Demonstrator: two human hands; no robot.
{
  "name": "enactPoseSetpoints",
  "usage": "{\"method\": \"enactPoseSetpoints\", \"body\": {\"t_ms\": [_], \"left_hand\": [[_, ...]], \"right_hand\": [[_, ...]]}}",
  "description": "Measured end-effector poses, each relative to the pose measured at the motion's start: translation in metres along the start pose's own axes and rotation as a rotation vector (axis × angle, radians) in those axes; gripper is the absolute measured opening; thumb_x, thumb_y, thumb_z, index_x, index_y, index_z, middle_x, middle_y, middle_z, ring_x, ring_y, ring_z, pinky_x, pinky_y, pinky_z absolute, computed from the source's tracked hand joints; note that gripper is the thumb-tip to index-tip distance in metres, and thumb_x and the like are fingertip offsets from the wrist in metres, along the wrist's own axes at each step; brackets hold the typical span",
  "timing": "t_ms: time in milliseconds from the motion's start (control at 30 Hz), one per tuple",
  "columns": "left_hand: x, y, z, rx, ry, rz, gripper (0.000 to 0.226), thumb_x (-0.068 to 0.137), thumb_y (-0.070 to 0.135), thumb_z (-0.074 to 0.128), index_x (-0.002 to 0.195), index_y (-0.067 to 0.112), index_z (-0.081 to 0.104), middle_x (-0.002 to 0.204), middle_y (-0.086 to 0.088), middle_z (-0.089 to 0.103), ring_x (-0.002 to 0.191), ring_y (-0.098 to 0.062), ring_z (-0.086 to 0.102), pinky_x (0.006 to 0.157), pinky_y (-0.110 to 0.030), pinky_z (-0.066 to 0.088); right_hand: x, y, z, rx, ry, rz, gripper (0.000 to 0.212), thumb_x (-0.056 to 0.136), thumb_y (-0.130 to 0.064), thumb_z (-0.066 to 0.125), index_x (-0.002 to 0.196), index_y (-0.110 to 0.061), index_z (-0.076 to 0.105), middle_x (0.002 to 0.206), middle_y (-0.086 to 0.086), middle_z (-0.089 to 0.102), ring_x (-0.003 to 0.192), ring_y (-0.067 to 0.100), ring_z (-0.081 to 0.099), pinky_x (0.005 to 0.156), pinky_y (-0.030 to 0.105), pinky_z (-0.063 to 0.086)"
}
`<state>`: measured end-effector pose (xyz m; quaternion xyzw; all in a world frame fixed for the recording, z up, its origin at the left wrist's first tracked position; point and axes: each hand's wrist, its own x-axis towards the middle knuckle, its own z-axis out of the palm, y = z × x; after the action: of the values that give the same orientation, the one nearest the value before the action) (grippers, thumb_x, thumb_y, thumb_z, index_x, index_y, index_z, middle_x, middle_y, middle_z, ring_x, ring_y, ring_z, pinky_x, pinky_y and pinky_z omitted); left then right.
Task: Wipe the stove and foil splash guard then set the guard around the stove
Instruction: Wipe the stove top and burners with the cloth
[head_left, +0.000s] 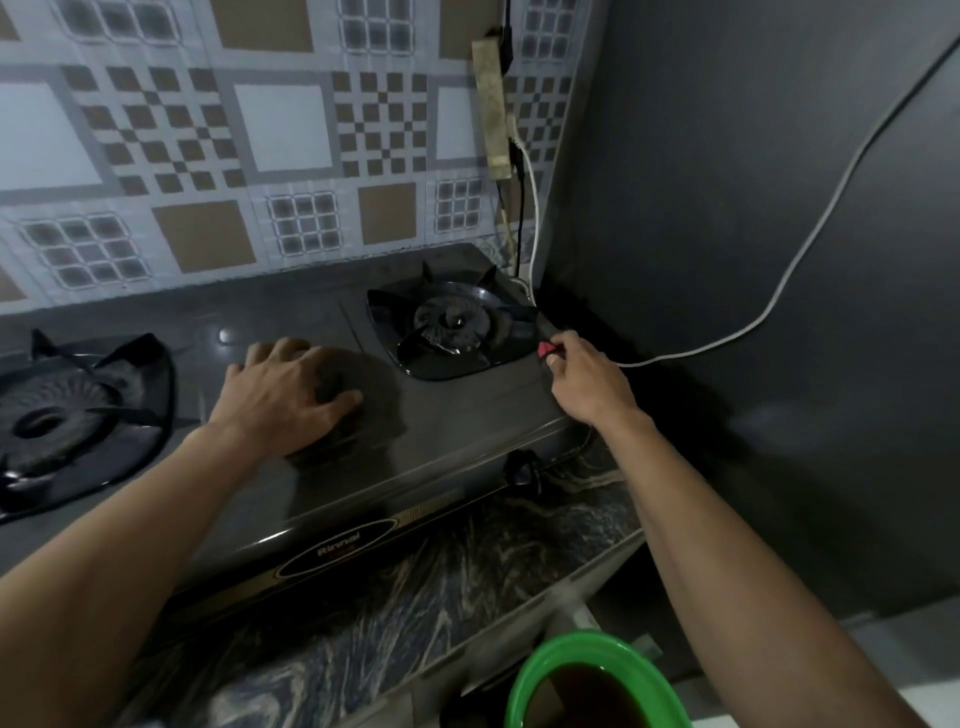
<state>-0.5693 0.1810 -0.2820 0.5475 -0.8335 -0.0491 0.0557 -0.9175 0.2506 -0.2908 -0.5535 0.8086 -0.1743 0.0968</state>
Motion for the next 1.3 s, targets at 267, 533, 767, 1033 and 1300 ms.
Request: {"method": "enactPoseSetpoints", "body": {"t_ms": [267, 533, 767, 1033, 1300], "left_hand": [[0.024, -0.015, 0.001, 0.008, -0.067, -0.094, 0.067, 0.083, 0.076, 0.044, 0.142, 0.046, 0.037, 0.15, 0.001, 0.041, 0.132, -0.035, 0.038, 0.102, -0.054, 0.04], [0.031, -0.021, 0.004, 0.02, -0.11, -0.125, 0.071, 0.075, 0.084, 0.04, 0.14, 0.057, 0.033, 0.148, 0.008, 0.04, 0.133, -0.032, 0.039, 0.102, -0.054, 0.04], [0.048, -0.037, 0.002, 0.017, -0.101, -0.17, 0.096, 0.057, 0.096, 0.026, 0.142, 0.054, 0.034, 0.147, 0.009, 0.041, 0.131, -0.032, 0.04, 0.103, -0.053, 0.041], [0.043, -0.038, 0.012, 0.051, -0.065, -0.145, 0.1, 0.059, 0.097, 0.005, 0.147, 0.054, 0.028, 0.154, 0.013, 0.034, 0.135, -0.026, 0.036, 0.109, -0.046, 0.038], [0.04, -0.029, 0.001, 0.055, -0.111, -0.157, 0.091, 0.067, 0.09, 0.017, 0.15, 0.053, 0.021, 0.158, 0.013, 0.028, 0.142, -0.023, 0.028, 0.111, -0.045, 0.035]], "right_hand": [[0.053, 0.011, -0.003, 0.221, 0.016, 0.027, 0.037, 0.1, -0.031, 0.05, 0.136, -0.027, 0.06, 0.139, 0.003, 0.06, 0.129, 0.029, 0.052, 0.101, 0.035, 0.042], [0.123, 0.009, -0.002, 0.473, -0.214, -0.004, 0.035, 0.101, -0.027, 0.053, 0.135, -0.026, 0.06, 0.142, -0.001, 0.056, 0.132, 0.014, 0.048, 0.108, 0.025, 0.036], [0.189, -0.011, 0.006, 0.505, -0.345, -0.045, 0.038, 0.1, -0.03, 0.056, 0.138, -0.028, 0.057, 0.145, -0.002, 0.053, 0.133, 0.014, 0.047, 0.115, 0.037, 0.035], [0.253, -0.047, 0.02, 0.369, -0.364, -0.139, 0.041, 0.102, -0.037, 0.049, 0.143, -0.032, 0.05, 0.154, -0.003, 0.041, 0.143, 0.018, 0.034, 0.119, 0.034, 0.024], [0.289, -0.122, 0.021, -0.171, -0.486, -0.245, 0.058, 0.102, -0.01, 0.042, 0.156, -0.016, 0.024, 0.165, 0.007, 0.014, 0.149, 0.029, 0.02, 0.113, 0.033, 0.025]]}}
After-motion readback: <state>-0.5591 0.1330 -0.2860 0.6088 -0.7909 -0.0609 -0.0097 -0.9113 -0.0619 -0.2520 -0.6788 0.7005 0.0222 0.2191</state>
